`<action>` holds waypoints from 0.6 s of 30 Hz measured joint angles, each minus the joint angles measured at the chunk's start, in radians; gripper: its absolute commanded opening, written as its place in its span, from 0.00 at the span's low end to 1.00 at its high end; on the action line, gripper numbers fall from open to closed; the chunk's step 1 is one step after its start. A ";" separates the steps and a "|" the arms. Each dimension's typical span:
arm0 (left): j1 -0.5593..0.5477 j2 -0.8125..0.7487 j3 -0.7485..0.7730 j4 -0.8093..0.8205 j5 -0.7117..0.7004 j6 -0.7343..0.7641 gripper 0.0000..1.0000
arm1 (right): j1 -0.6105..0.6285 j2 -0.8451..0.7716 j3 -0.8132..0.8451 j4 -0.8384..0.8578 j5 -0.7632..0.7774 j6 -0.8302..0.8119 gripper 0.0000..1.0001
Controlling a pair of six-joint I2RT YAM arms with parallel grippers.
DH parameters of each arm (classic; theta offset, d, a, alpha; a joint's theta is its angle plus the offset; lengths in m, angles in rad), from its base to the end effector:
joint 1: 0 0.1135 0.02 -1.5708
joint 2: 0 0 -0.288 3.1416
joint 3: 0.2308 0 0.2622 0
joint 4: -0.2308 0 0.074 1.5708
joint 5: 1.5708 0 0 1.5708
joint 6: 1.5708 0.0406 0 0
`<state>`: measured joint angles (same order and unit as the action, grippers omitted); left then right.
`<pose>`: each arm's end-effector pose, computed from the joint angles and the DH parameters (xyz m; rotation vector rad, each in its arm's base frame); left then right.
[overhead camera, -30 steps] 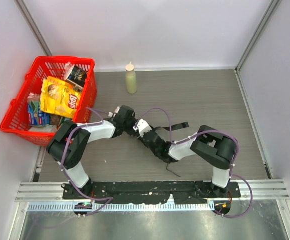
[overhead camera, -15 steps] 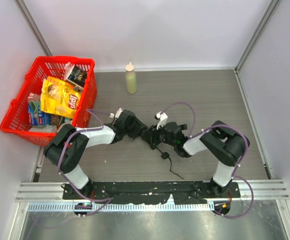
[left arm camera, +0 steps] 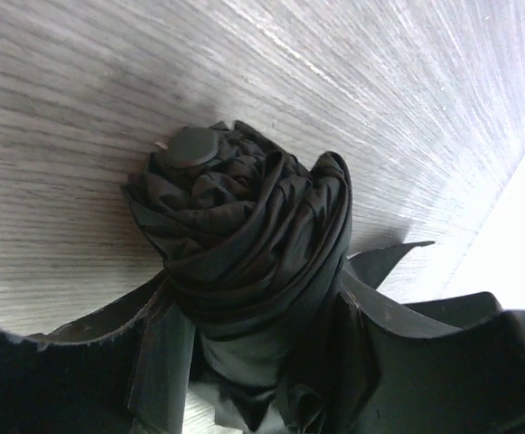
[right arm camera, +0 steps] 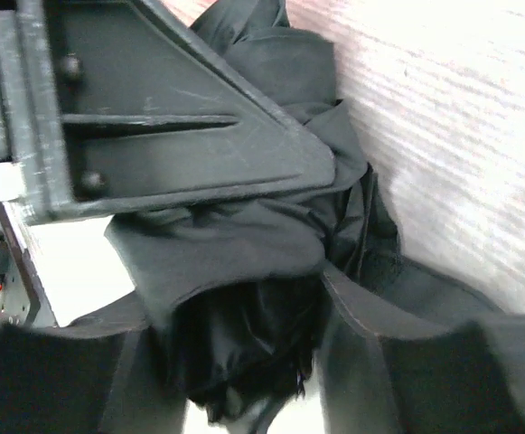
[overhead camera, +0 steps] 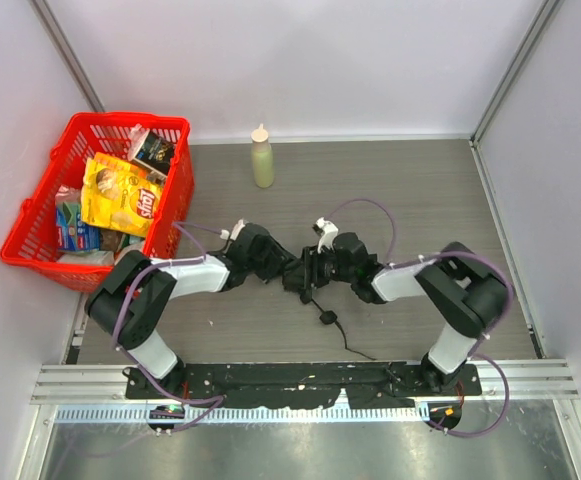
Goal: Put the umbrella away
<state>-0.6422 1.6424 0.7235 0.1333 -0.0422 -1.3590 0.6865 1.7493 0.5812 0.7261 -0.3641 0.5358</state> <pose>0.2606 -0.1928 0.1532 -0.9156 2.3810 -0.8601 0.2442 0.2188 0.1377 -0.4135 2.1345 1.1101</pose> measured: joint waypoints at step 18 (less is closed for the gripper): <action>0.001 0.018 0.047 -0.092 0.044 -0.019 0.00 | 0.192 -0.248 0.300 -0.610 0.424 -0.433 0.74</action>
<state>-0.6415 1.6604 0.7704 0.0414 0.0017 -1.3781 0.8787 1.5013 0.8810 0.1162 0.0597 0.1032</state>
